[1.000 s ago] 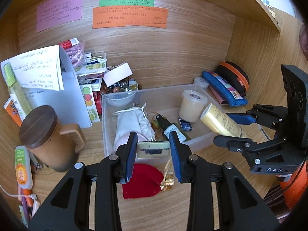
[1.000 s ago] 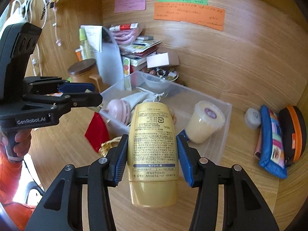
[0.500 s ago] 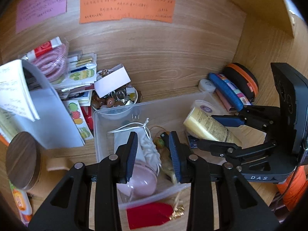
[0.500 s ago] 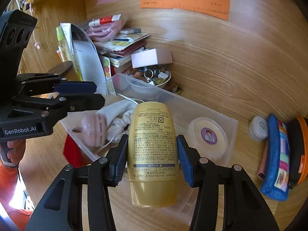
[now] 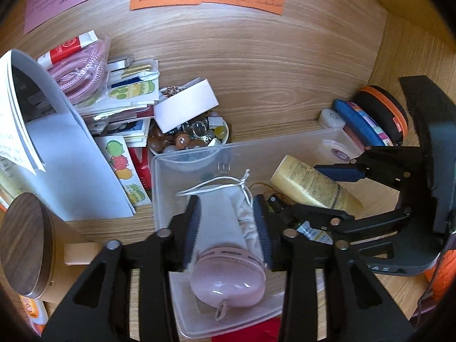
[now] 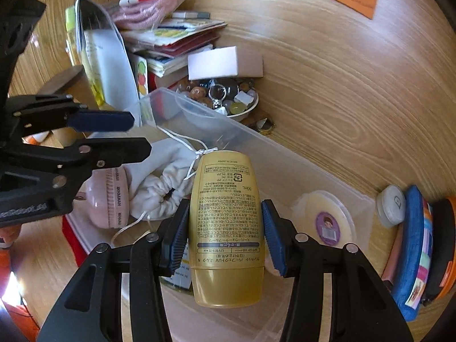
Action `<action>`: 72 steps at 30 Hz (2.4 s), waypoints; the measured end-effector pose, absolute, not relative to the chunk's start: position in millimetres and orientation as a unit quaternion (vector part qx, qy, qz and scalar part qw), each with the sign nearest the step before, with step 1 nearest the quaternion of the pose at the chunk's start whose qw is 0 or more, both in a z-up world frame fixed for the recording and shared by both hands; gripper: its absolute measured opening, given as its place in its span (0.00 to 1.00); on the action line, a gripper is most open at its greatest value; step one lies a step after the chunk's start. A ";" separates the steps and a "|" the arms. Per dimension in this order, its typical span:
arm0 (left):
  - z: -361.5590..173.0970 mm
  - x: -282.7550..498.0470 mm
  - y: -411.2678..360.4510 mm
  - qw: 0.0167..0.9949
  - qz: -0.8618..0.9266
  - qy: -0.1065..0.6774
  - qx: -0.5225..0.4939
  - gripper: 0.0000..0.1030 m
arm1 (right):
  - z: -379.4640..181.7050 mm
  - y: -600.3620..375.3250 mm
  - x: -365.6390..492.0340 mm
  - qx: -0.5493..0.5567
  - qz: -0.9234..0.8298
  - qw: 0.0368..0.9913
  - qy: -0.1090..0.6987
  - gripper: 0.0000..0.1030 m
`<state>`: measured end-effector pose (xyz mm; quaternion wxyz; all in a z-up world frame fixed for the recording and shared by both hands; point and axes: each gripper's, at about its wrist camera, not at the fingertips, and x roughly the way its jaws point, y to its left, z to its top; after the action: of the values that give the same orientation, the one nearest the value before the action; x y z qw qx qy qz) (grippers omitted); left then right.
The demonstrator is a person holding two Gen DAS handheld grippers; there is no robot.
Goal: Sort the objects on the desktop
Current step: 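Carry the cream tube and dotted block over the clear box and release both inside, then move both grippers back toward the red pouch and shell on the desk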
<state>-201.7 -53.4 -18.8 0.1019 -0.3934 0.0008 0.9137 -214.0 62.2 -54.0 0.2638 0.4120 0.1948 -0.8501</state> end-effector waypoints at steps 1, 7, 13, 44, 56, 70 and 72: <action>-18.8 -200.6 -54.3 0.098 0.915 0.004 -0.390 0.45 | -56.9 59.6 -215.5 0.416 -0.848 0.259 0.201 0.44; -17.7 -197.2 -57.3 0.094 0.918 0.005 -0.385 0.51 | -61.5 52.3 -217.7 0.418 -0.847 0.239 0.226 0.44; -12.7 -189.4 -55.0 0.090 0.921 0.012 -0.378 0.55 | -54.4 55.3 -212.0 0.405 -0.855 0.224 0.234 0.44; -29.8 -106.8 -60.5 0.079 0.914 0.007 -0.398 0.80 | -43.0 95.2 -102.9 0.377 -0.869 0.263 0.181 0.59; -89.0 -123.5 -60.0 0.097 0.868 -0.023 -0.486 0.80 | -74.5 97.5 -96.8 0.415 -0.846 0.287 0.171 0.59; -88.7 -112.2 -28.8 0.120 0.886 0.032 -0.448 0.23 | -89.8 107.0 -107.8 0.438 -0.837 0.291 0.150 0.59; -83.7 -105.5 -35.7 0.124 0.891 0.023 -0.436 0.15 | -90.4 106.4 -108.2 0.438 -0.837 0.292 0.150 0.59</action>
<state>-105.5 -35.7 -83.7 0.1236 -0.4360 0.0233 0.8911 -108.2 106.4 -90.4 0.2918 0.4384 0.1505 -0.8367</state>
